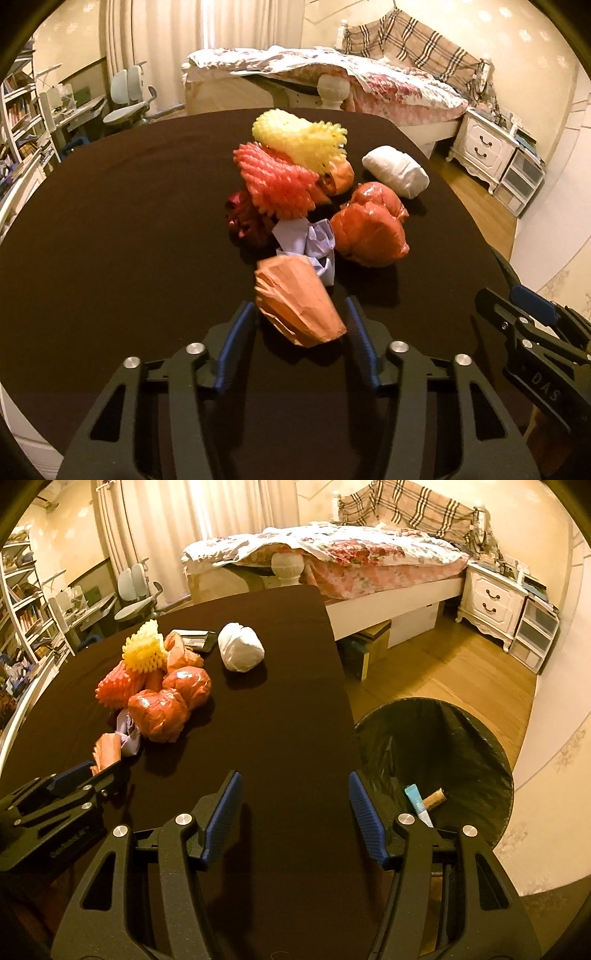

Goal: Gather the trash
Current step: 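Move both open tools back from the bin to the trash pile, then grasp the orange paper bag with the left tool while the right grasps red plastic bags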

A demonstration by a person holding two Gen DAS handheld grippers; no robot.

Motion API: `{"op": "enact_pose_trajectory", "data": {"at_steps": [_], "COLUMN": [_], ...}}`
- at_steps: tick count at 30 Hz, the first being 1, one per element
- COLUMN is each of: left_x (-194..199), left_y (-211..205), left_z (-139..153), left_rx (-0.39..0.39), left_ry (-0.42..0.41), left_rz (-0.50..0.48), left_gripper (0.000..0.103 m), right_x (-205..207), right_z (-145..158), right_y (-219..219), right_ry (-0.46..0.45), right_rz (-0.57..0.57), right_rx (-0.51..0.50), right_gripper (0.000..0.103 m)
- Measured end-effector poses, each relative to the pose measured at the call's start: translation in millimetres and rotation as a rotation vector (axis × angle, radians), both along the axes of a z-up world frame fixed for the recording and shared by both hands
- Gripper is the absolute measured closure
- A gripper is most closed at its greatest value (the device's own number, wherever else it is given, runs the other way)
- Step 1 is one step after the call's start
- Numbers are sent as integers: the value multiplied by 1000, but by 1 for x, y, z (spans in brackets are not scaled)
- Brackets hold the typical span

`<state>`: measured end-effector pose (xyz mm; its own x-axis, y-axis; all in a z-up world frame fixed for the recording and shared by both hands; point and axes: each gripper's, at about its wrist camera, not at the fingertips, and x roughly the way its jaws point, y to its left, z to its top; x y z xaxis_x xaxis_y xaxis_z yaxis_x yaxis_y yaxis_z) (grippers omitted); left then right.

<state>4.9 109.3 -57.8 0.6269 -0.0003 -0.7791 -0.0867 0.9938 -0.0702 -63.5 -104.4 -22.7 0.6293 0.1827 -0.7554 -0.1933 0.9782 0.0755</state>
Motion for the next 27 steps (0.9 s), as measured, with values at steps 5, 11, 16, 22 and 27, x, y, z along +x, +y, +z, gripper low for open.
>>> {"op": "enact_pose_trajectory", "data": {"at_steps": [5,11,16,22,27], "left_x": [-2,-10,-13,-10,-6], "left_y": [4,13,30,53,78], "left_z": [0,6,12,16,17], "left_rx": [-6,-8,5,35,32], "left_ry": [-2,-25,-44,-64,-68], "left_rz": [-16,-13,13,72,126], "left_gripper": [74,75,75,75,75], "right_x": [3,4,8,15,24], "right_z": [0,2,9,21,27], "right_y": [7,16,34,59,80], "right_ry": [2,0,-15,-44,-53], "right_rz": [11,32,65,107,135], "right_rx": [-4,-3,-2,3,12], "right_gripper": [44,44,44,44,44]}}
